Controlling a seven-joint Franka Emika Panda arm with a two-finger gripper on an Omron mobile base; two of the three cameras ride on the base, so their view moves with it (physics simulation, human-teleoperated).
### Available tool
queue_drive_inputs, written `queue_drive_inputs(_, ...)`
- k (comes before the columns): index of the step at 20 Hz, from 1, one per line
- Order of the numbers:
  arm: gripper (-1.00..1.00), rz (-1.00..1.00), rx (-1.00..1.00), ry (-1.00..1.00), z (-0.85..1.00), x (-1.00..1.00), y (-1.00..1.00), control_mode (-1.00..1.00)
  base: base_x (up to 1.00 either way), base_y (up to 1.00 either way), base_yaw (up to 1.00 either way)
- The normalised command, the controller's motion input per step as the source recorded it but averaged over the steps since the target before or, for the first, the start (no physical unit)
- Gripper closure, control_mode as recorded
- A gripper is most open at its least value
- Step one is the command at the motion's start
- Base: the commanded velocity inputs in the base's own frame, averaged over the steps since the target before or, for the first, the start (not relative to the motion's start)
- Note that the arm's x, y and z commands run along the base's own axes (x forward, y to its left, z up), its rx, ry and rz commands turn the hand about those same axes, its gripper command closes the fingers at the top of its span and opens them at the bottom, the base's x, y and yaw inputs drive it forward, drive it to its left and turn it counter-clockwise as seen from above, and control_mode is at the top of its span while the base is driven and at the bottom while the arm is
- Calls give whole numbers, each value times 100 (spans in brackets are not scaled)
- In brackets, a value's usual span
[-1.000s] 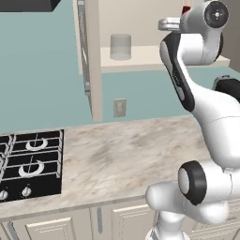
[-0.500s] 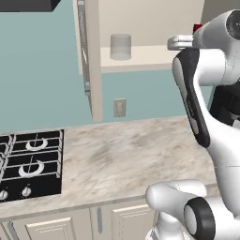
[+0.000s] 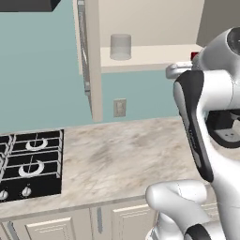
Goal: There is a bowl on the dining counter. Grab a lemon wedge from the fridge and place it in the bowl. Then get the liquor bottle and glass cup from the cabinet and place them next to the bowl.
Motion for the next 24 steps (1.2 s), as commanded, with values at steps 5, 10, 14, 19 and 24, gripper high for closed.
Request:
queue_drive_inputs(5, 100, 6, 0, 1, -37, -5, 36, -100, 0, 0, 0)
queue_drive_inputs(10, 100, 4, 0, 3, -20, -6, 15, 100, -17, 0, 0)
queue_drive_inputs(14, 100, 0, 0, 0, 0, 0, 0, 100, -100, 0, 0)
queue_drive_inputs(19, 100, 0, 0, 0, 0, 0, 0, 100, -63, -7, -34)
queue_drive_inputs(24, 100, 0, 0, 0, 0, 0, 0, 100, 0, -22, -90)
